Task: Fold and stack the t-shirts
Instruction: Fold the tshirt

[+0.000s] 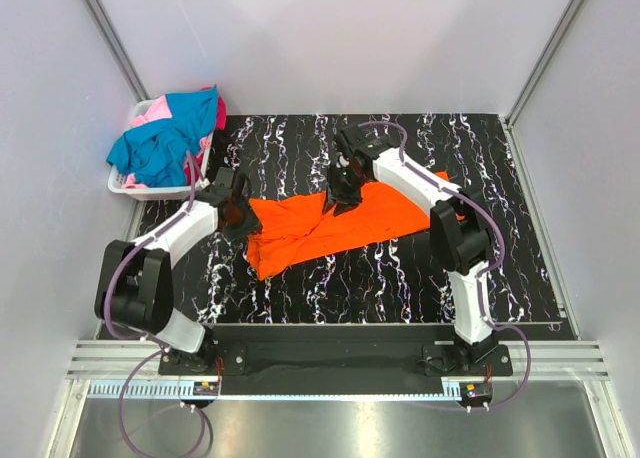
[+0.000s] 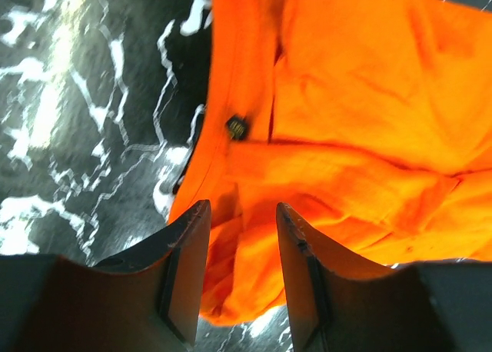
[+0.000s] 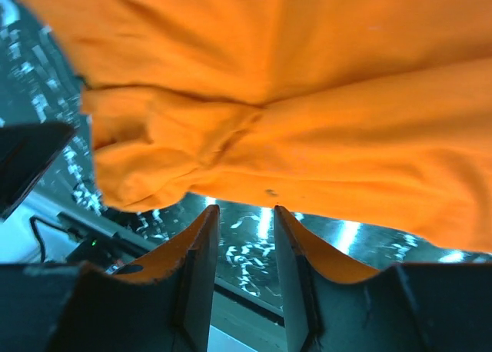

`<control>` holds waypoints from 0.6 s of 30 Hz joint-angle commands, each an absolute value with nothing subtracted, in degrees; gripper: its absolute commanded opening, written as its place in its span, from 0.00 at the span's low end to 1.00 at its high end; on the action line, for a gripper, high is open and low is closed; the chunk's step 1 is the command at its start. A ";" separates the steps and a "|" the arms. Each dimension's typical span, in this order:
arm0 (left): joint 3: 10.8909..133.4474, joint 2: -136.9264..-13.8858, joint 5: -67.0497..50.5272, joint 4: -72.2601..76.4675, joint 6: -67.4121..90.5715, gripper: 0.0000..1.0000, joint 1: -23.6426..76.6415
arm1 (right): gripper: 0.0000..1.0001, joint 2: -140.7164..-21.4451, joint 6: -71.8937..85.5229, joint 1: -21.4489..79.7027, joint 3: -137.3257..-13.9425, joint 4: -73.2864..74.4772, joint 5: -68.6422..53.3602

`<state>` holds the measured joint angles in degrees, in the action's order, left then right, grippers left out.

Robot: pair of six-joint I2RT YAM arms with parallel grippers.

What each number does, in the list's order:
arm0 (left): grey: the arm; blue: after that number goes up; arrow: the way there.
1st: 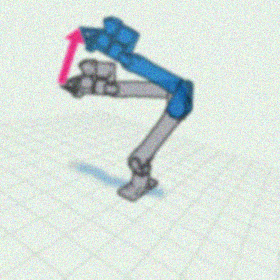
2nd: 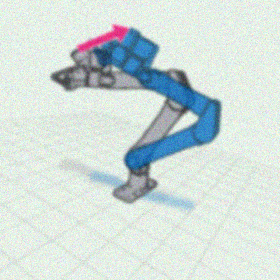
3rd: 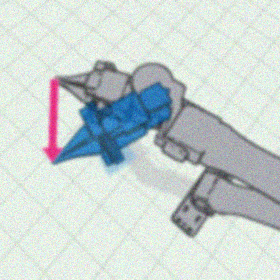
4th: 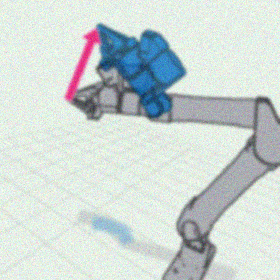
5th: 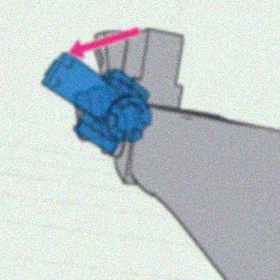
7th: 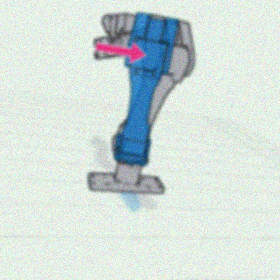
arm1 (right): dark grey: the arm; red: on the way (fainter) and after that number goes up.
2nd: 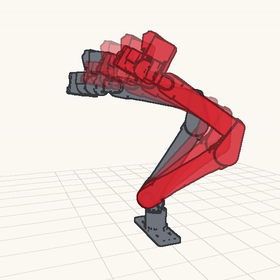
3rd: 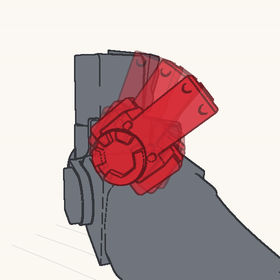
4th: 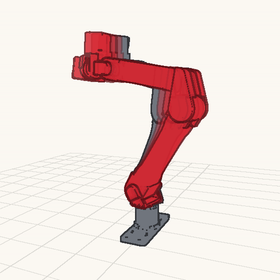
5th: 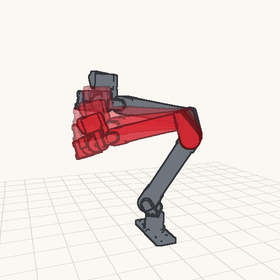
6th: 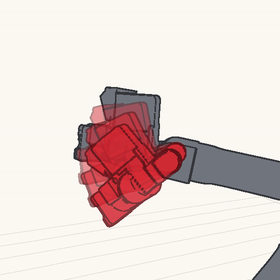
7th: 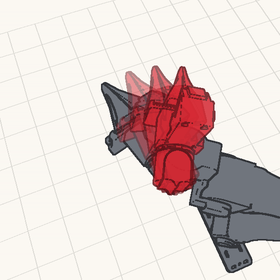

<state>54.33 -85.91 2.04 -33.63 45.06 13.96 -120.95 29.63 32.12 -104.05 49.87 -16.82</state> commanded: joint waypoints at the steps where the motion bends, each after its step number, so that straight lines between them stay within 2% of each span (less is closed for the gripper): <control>1: 56.78 -88.06 0.35 -29.80 45.44 0.44 12.75 | 0.41 -120.32 28.65 33.92 -106.61 47.29 -22.14; 18: 59.77 -95.45 -1.93 -26.63 45.53 0.43 11.95 | 0.41 -128.32 31.38 37.79 -108.37 44.03 -29.00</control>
